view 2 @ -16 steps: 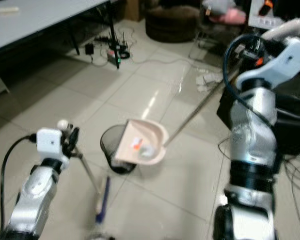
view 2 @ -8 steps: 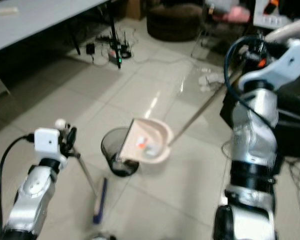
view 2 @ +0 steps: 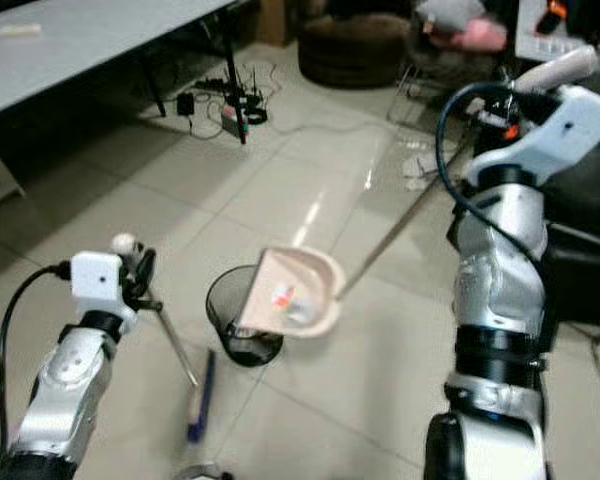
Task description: Sweep floor
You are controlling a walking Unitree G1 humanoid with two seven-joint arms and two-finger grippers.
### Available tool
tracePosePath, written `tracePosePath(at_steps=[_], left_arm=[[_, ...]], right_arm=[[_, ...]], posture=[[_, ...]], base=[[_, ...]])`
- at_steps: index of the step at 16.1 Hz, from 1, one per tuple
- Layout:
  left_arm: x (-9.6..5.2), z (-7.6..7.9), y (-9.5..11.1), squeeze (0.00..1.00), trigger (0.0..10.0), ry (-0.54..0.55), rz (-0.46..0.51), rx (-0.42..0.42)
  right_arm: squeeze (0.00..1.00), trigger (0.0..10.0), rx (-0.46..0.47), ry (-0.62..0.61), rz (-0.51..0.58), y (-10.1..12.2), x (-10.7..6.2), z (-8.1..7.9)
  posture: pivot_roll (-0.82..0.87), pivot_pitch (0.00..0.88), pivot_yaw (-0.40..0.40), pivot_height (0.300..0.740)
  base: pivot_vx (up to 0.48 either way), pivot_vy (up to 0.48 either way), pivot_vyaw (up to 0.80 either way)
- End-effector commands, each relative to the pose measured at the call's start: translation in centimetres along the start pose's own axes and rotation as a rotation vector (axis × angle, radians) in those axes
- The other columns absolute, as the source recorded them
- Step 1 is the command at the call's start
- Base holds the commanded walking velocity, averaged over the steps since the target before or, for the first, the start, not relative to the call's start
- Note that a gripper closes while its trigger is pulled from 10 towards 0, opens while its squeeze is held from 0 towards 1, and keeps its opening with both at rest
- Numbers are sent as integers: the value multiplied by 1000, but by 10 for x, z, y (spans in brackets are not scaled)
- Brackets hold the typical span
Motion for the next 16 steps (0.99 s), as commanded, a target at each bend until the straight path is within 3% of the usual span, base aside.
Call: tracePosePath(at_steps=[1, 7, 12, 16], left_arm=[[3, -5, 6, 0, 10000, 11, 24, 24], [2, -11, 2, 0, 10000, 30, 14, 35], [0, -15, 0, 0, 10000, 27, 7, 51], [0, -12, -3, 0, 10000, 13, -10, 72]], right_arm=[[0, 10000, 29, 55, 60, 11, 0, -12], [0, 10000, 25, 90, 67, 8, 3, -18], [0, 10000, -6, 190, 67, 4, 3, -35], [0, 10000, -91, 310, 75, -2, 3, -58]], posture=[[1, 36, 31, 740], [7, 40, 26, 740], [8, 39, 32, 740], [8, 40, 34, 740]], base=[[341, 0, 0], [343, 0, 0], [341, 0, 0], [225, 0, 0]])
Point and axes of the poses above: a point about 5 cm out from each wrist's last joint towards the gripper, its own x axis pointing out of the wrist towards the gripper, its own y axis along the axis of the wrist's last joint, z = x × y, the point moved 2 cm from there along x, pointing out of the wrist towards the gripper, and after that the axes turned 15 degrees about x, right-handed, at the moved point
